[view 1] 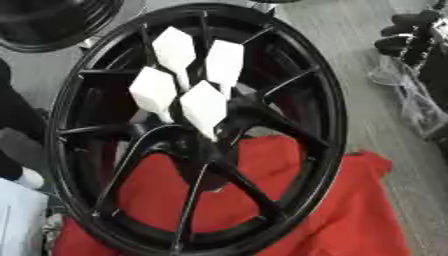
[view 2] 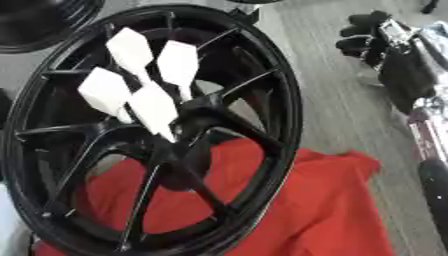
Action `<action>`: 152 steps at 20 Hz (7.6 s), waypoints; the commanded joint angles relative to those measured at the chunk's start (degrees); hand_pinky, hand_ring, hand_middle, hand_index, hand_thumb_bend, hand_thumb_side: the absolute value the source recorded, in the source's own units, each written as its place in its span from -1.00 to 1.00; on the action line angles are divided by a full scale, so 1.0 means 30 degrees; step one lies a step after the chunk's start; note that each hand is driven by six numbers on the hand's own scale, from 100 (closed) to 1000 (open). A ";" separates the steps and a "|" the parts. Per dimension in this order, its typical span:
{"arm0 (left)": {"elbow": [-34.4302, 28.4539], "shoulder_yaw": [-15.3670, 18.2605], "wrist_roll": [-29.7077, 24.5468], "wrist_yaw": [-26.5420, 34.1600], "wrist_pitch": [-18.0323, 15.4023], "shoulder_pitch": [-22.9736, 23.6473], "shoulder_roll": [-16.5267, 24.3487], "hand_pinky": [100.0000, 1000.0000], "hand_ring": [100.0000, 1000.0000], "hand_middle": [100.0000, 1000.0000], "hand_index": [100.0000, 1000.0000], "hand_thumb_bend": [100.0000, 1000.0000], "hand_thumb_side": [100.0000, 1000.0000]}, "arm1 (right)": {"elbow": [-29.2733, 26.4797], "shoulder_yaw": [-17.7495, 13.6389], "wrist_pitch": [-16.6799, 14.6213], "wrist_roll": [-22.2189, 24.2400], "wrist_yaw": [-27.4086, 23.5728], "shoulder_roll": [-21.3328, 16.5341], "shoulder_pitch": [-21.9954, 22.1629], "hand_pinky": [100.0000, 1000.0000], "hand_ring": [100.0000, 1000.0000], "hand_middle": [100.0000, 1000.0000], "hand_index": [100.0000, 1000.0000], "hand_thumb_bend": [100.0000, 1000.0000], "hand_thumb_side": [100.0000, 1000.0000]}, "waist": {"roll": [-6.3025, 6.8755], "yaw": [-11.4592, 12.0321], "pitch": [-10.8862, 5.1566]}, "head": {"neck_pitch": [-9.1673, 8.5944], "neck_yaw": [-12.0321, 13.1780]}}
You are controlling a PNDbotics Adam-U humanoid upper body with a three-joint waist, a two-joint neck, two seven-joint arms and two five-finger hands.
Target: Pull the pin out of the wheel hub.
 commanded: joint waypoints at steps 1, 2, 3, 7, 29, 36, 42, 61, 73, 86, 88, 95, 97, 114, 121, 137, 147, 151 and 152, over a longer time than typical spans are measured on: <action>0.0247 0.0465 0.0016 -0.0273 0.0015 0.0161 -0.0227 0.65 0.47 0.36 0.74 -0.77 0.53 | -0.0561 -0.0227 -0.0216 -0.0119 -0.0265 -0.0539 -0.0323 0.64 0.42 0.31 0.53 -1.00 0.40 | -0.0173 -0.0044 -0.0325 | -0.0248 0.0114; 0.0348 0.0513 0.0029 -0.0399 0.0017 0.0342 -0.0362 0.65 0.47 0.36 0.74 -0.76 0.54 | -0.0614 -0.0195 -0.0291 -0.0101 -0.0353 -0.0687 -0.0411 0.64 0.42 0.31 0.54 -1.00 0.39 | -0.0205 -0.0074 -0.0356 | -0.0205 0.0147; 0.0442 0.0552 0.0048 -0.0533 0.0016 0.0524 -0.0462 0.65 0.47 0.36 0.74 -0.77 0.56 | -0.0682 -0.0125 -0.0369 -0.0042 -0.0445 -0.0883 -0.0536 0.64 0.43 0.32 0.54 -1.00 0.36 | -0.0234 -0.0105 -0.0396 | -0.0142 0.0171; 0.0739 0.0607 0.0158 -0.0945 0.0092 0.1251 -0.0460 0.65 0.47 0.35 0.72 -0.80 0.59 | -0.1150 0.0501 -0.0822 0.0611 -0.0865 -0.2209 -0.1432 0.64 0.47 0.37 0.58 -1.00 0.22 | -0.0338 -0.0293 -0.0646 | 0.0169 0.0280; 0.1360 0.1794 0.1900 -0.1491 -0.0618 0.3793 0.1081 0.64 0.47 0.33 0.69 -0.81 0.53 | -0.1112 0.9317 -0.5339 0.7451 0.2732 -0.6542 -1.3587 0.64 0.54 0.46 0.64 -1.00 -0.51 | -0.1121 -0.1501 -0.1899 | 0.1501 0.0940; 0.1431 0.2314 0.3297 -0.1236 -0.1172 0.4355 0.1304 0.64 0.47 0.33 0.66 -0.82 0.49 | 0.0977 1.1671 -0.5228 0.9042 0.6014 -0.4712 -1.4852 0.63 0.52 0.44 0.64 -1.00 -0.23 | -0.1164 -0.1719 -0.2061 | 0.1508 0.1186; 0.1508 0.2383 0.3428 -0.1241 -0.1158 0.4514 0.1295 0.64 0.47 0.32 0.66 -0.82 0.50 | 0.2167 1.2084 -0.4628 0.8921 0.8453 -0.3524 -1.4782 0.62 0.52 0.45 0.67 -1.00 -0.11 | -0.1086 -0.1724 -0.2085 | 0.1508 0.1122; 0.1612 0.2577 0.3850 -0.1295 -0.0891 0.4631 0.1015 0.63 0.46 0.28 0.62 -0.82 0.49 | 0.3690 1.2114 -0.3210 0.9392 1.1596 -0.1091 -1.4464 0.64 0.49 0.43 0.70 -0.57 -0.14 | -0.1178 -0.1325 -0.2158 | 0.1508 0.0852; 0.1653 0.2655 0.3967 -0.1280 -0.0760 0.4898 0.0924 0.65 0.46 0.25 0.60 -0.81 0.50 | 0.3128 1.2070 -0.1448 1.0691 1.0143 -0.0714 -1.4177 0.69 0.51 0.45 0.73 -0.57 -0.15 | -0.1339 -0.1307 -0.2377 | 0.1508 0.0393; 0.1642 0.2667 0.4071 -0.1448 -0.0579 0.5118 0.0920 0.65 0.28 0.22 0.57 -0.81 0.50 | 0.3617 1.1998 -0.0871 0.9887 1.1582 0.0084 -1.3739 0.73 0.55 0.48 0.76 -0.58 -0.21 | -0.1645 -0.1469 -0.2508 | 0.1508 0.0509; 0.1641 0.2677 0.4082 -0.1454 -0.0574 0.5139 0.0916 0.65 0.28 0.22 0.57 -0.81 0.50 | 0.3688 1.1976 -0.0826 0.9687 1.1799 0.0180 -1.3699 0.74 0.56 0.49 0.76 -0.56 -0.22 | -0.1657 -0.1475 -0.2515 | 0.1508 0.0522; 0.1629 0.2693 0.4123 -0.1451 -0.0557 0.5179 0.0880 0.65 0.27 0.20 0.55 -0.81 0.50 | 0.4016 1.1881 -0.0813 0.9043 1.2459 0.0421 -1.3540 0.76 0.57 0.50 0.76 -0.53 -0.23 | -0.1700 -0.1465 -0.2552 | 0.1508 0.0577; 0.1625 0.2685 0.4126 -0.1451 -0.0550 0.5183 0.0868 0.65 0.27 0.20 0.55 -0.81 0.50 | 0.4173 1.1880 -0.0883 0.8970 1.2684 0.0462 -1.3503 0.76 0.57 0.50 0.76 -0.52 -0.24 | -0.1701 -0.1449 -0.2565 | 0.1508 0.0602; 0.1639 0.2699 0.4318 -0.1424 -0.0406 0.5254 0.0788 0.65 0.26 0.17 0.53 -0.84 0.49 | 0.5289 1.1948 -0.1437 0.9157 1.3530 0.0697 -1.3179 0.77 0.56 0.50 0.74 -0.58 -0.08 | -0.1697 -0.1455 -0.2506 | 0.1508 0.0567; 0.1622 0.2680 0.4395 -0.1410 -0.0349 0.5268 0.0745 0.65 0.25 0.18 0.52 -0.85 0.49 | 0.5519 1.1969 -0.1695 0.9207 1.3756 0.0758 -1.3126 0.78 0.57 0.51 0.76 -0.58 -0.05 | -0.1686 -0.1414 -0.2442 | 0.1508 0.0517; 0.1604 0.2682 0.4457 -0.1356 -0.0295 0.5322 0.0648 0.65 0.24 0.16 0.50 -0.86 0.49 | 0.6203 1.2013 -0.2118 0.8995 1.4470 0.0944 -1.3009 0.80 0.58 0.54 0.79 -0.58 0.00 | -0.1688 -0.1331 -0.2294 | 0.1508 0.0338; 0.1589 0.2719 0.4524 -0.1317 -0.0320 0.5394 0.0573 0.65 0.23 0.16 0.50 -0.85 0.50 | 0.6756 1.2007 -0.2186 0.9024 1.4847 0.1106 -1.2920 0.79 0.57 0.50 0.79 -0.62 0.04 | -0.1696 -0.1218 -0.2240 | 0.1508 0.0156; 0.1591 0.2724 0.4510 -0.1316 -0.0319 0.5407 0.0550 0.65 0.23 0.16 0.50 -0.85 0.50 | 0.6992 1.1961 -0.2337 0.9026 1.5033 0.1089 -1.2832 0.79 0.57 0.50 0.79 -0.61 0.05 | -0.1698 -0.1181 -0.2200 | 0.1508 0.0111; 0.1594 0.2727 0.4512 -0.1319 -0.0317 0.5416 0.0548 0.65 0.23 0.16 0.50 -0.85 0.51 | 0.7040 1.1948 -0.2373 0.9015 1.5080 0.1078 -1.2804 0.78 0.56 0.50 0.79 -0.61 0.05 | -0.1697 -0.1177 -0.2191 | 0.1508 0.0107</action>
